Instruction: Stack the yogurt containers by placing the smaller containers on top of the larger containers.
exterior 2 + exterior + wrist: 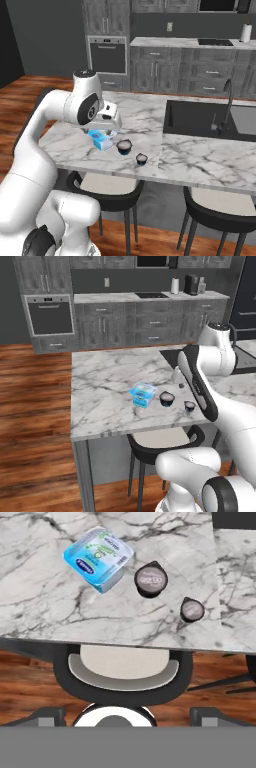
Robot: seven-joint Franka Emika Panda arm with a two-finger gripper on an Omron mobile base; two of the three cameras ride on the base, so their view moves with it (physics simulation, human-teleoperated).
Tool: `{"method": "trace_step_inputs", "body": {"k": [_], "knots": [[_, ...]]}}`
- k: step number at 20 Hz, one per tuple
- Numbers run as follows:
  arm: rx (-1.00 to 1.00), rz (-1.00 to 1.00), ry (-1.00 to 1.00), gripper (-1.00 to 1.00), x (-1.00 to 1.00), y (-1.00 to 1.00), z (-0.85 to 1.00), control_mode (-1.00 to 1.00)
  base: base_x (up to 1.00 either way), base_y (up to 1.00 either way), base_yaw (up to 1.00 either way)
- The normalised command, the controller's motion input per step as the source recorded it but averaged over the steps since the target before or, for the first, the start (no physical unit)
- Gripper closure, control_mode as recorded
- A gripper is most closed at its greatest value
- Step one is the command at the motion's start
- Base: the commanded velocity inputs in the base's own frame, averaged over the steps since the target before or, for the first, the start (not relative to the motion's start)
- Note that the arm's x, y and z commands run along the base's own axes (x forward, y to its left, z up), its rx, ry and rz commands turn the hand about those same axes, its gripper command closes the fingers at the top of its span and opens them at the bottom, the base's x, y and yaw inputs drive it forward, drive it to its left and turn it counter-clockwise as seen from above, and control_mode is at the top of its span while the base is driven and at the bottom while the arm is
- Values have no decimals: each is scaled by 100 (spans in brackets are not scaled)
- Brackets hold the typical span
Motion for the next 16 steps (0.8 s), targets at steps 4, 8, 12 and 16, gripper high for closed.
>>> {"method": "trace_step_inputs", "body": {"k": [4,8,12,16], "knots": [[0,0,0,-100,-2,-41,-19,-100,0,0,0],[0,0,0,-100,0,-21,-15,-100,0,0,0],[0,7,0,-100,0,-10,-6,-100,0,0,0],[5,13,0,-100,0,-13,-1,-100,0,0,0]]}}
